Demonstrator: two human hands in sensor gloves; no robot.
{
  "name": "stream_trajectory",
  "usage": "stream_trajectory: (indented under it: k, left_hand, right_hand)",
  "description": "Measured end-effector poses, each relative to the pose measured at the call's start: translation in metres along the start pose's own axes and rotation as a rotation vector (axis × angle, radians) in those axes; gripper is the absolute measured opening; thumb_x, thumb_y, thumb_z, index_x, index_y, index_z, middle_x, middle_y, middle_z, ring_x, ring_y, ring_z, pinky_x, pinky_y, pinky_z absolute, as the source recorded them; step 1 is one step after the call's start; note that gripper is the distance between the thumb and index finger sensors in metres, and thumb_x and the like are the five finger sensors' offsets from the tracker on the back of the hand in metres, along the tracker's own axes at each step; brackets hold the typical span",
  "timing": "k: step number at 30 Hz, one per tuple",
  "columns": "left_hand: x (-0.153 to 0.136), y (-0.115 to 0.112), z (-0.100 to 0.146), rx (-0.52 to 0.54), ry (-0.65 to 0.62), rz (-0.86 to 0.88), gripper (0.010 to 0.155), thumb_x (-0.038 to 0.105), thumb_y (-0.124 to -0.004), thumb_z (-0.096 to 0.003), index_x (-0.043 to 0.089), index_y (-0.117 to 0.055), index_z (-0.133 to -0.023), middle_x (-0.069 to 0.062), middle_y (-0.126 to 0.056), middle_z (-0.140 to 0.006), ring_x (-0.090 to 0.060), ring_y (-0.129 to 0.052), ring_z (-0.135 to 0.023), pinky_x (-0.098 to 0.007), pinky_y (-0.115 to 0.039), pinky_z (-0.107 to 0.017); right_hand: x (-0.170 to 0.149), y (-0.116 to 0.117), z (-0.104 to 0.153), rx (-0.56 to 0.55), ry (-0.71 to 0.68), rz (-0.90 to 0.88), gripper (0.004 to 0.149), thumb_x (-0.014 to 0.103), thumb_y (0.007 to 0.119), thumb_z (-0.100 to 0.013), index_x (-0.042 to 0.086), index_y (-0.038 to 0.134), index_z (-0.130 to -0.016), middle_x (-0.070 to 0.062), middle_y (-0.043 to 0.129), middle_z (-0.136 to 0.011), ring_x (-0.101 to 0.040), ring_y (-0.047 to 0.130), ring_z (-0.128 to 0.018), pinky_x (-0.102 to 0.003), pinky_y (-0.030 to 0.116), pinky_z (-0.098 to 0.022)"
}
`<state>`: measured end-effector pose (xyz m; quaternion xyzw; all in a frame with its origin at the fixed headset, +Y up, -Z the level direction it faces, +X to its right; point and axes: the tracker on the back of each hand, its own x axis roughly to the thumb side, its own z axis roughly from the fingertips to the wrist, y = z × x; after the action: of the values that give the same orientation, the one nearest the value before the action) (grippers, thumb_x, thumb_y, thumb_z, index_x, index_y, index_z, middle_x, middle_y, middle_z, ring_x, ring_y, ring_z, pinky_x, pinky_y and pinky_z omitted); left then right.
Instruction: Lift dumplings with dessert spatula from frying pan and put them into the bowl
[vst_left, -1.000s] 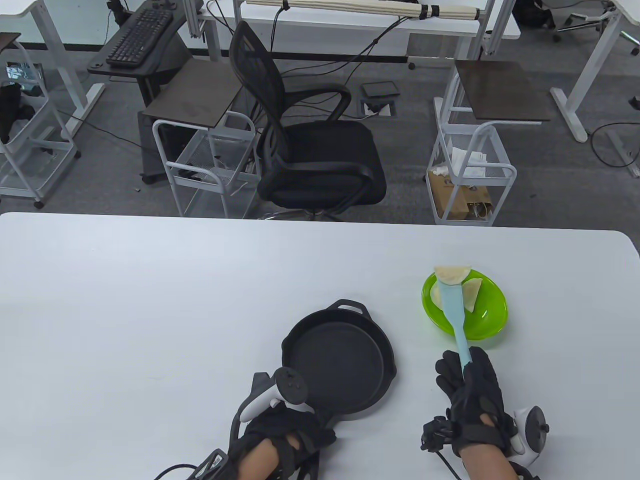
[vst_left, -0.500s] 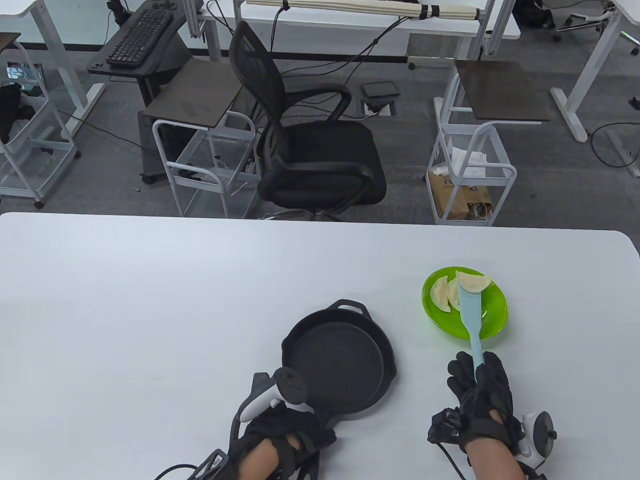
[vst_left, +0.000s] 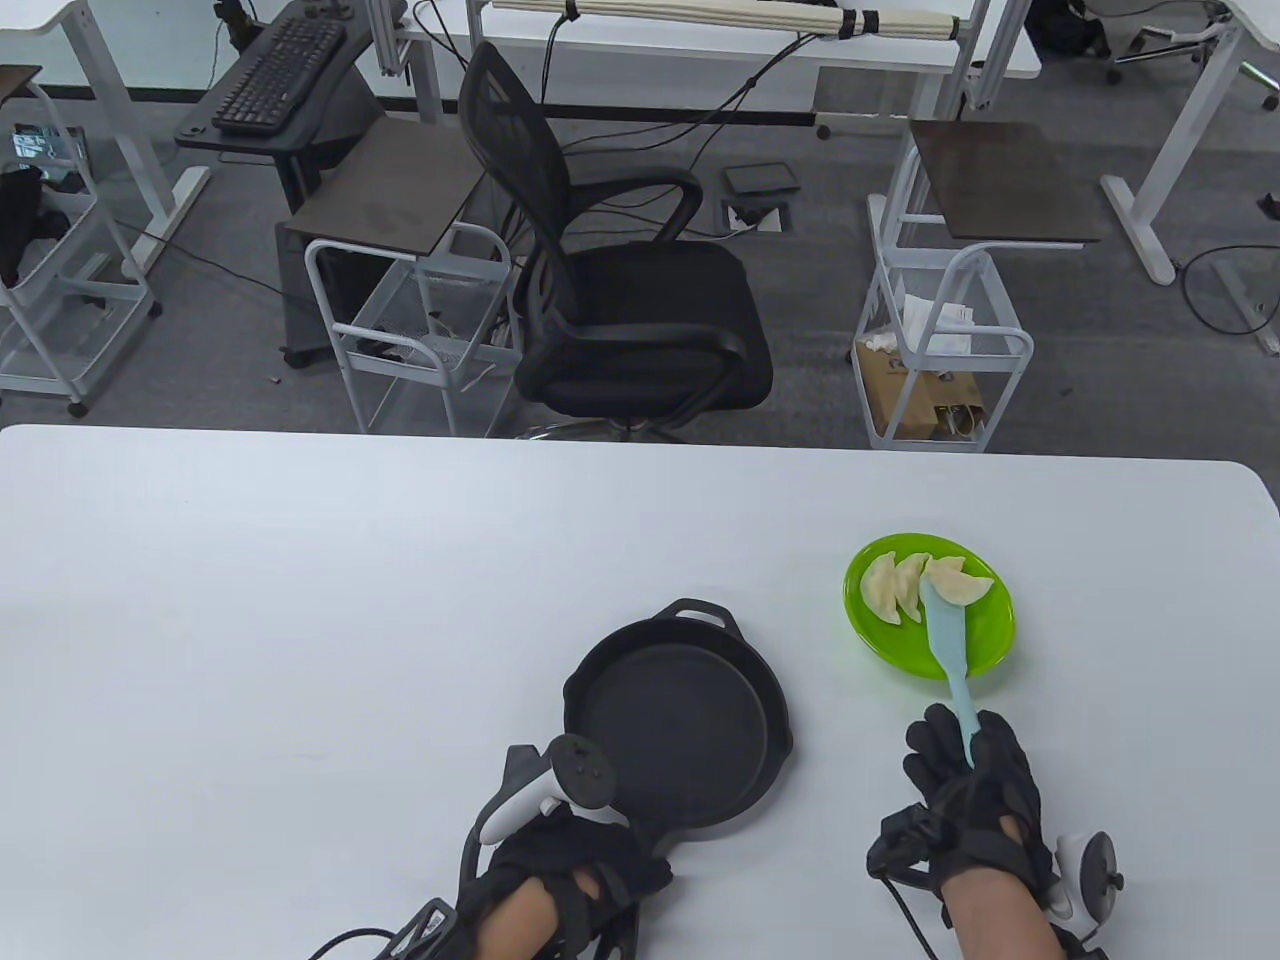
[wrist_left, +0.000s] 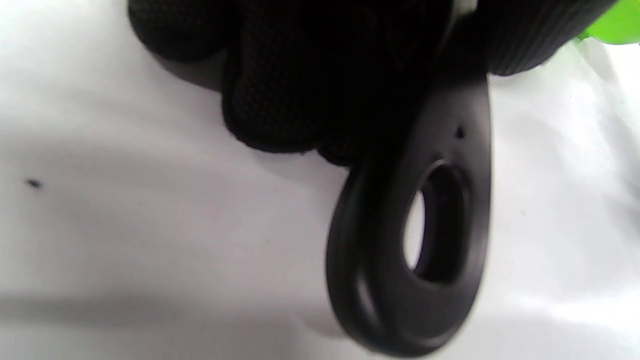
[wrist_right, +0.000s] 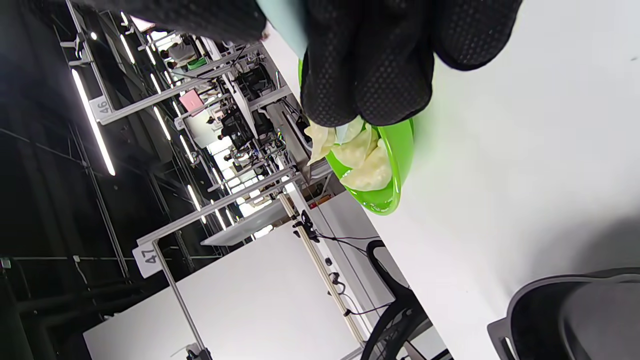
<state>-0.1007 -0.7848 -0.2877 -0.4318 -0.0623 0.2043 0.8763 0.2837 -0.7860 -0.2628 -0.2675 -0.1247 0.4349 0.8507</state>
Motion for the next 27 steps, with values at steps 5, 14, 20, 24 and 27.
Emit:
stream_trajectory:
  k: [5, 14, 20, 24, 27]
  left_hand:
    - [0.0, 0.0, 0.0, 0.0, 0.0, 0.0, 0.062, 0.07, -0.074, -0.0466, 0.028, -0.074, -0.092, 0.008, -0.107, -0.061, -0.017, -0.101, -0.051, -0.045, -0.075, -0.052]
    - [0.0, 0.0, 0.0, 0.0, 0.0, 0.0, 0.062, 0.07, -0.074, -0.0466, 0.028, -0.074, -0.092, 0.008, -0.107, -0.062, -0.017, -0.101, -0.051, -0.044, -0.075, -0.052]
    - [0.0, 0.0, 0.0, 0.0, 0.0, 0.0, 0.062, 0.07, -0.074, -0.0466, 0.028, -0.074, -0.092, 0.008, -0.107, -0.061, -0.017, -0.101, -0.051, -0.044, -0.075, -0.052]
    - [0.0, 0.0, 0.0, 0.0, 0.0, 0.0, 0.062, 0.07, -0.074, -0.0466, 0.028, -0.074, -0.092, 0.008, -0.107, -0.061, -0.017, -0.101, -0.05, -0.044, -0.075, -0.052]
    - [0.0, 0.0, 0.0, 0.0, 0.0, 0.0, 0.062, 0.07, -0.073, -0.0468, 0.028, -0.074, -0.092, 0.008, -0.107, -0.061, -0.017, -0.101, -0.05, -0.044, -0.075, -0.052]
  right_hand:
    - [0.003, -0.001, 0.001, -0.004, 0.0, -0.044, 0.06, 0.035, 0.064, -0.056, 0.003, 0.043, -0.103, -0.022, 0.078, -0.088, -0.047, 0.084, -0.075, -0.063, 0.061, -0.065]
    - [0.012, -0.001, 0.004, 0.02, -0.071, -0.034, 0.059, 0.037, 0.065, -0.056, 0.001, 0.049, -0.1, -0.022, 0.084, -0.081, -0.046, 0.09, -0.065, -0.062, 0.063, -0.063]
    - [0.016, 0.008, 0.009, 0.113, -0.144, 0.027, 0.058, 0.038, 0.065, -0.057, 0.001, 0.052, -0.1, -0.022, 0.086, -0.079, -0.046, 0.09, -0.063, -0.062, 0.064, -0.062]
    - [0.018, 0.015, 0.01, 0.198, -0.17, 0.097, 0.058, 0.037, 0.065, -0.057, 0.002, 0.051, -0.101, -0.023, 0.085, -0.08, -0.046, 0.089, -0.064, -0.063, 0.063, -0.063]
    - [0.018, 0.021, 0.01, 0.279, -0.179, 0.181, 0.059, 0.036, 0.065, -0.057, 0.003, 0.048, -0.103, -0.023, 0.082, -0.083, -0.046, 0.087, -0.067, -0.063, 0.061, -0.064]
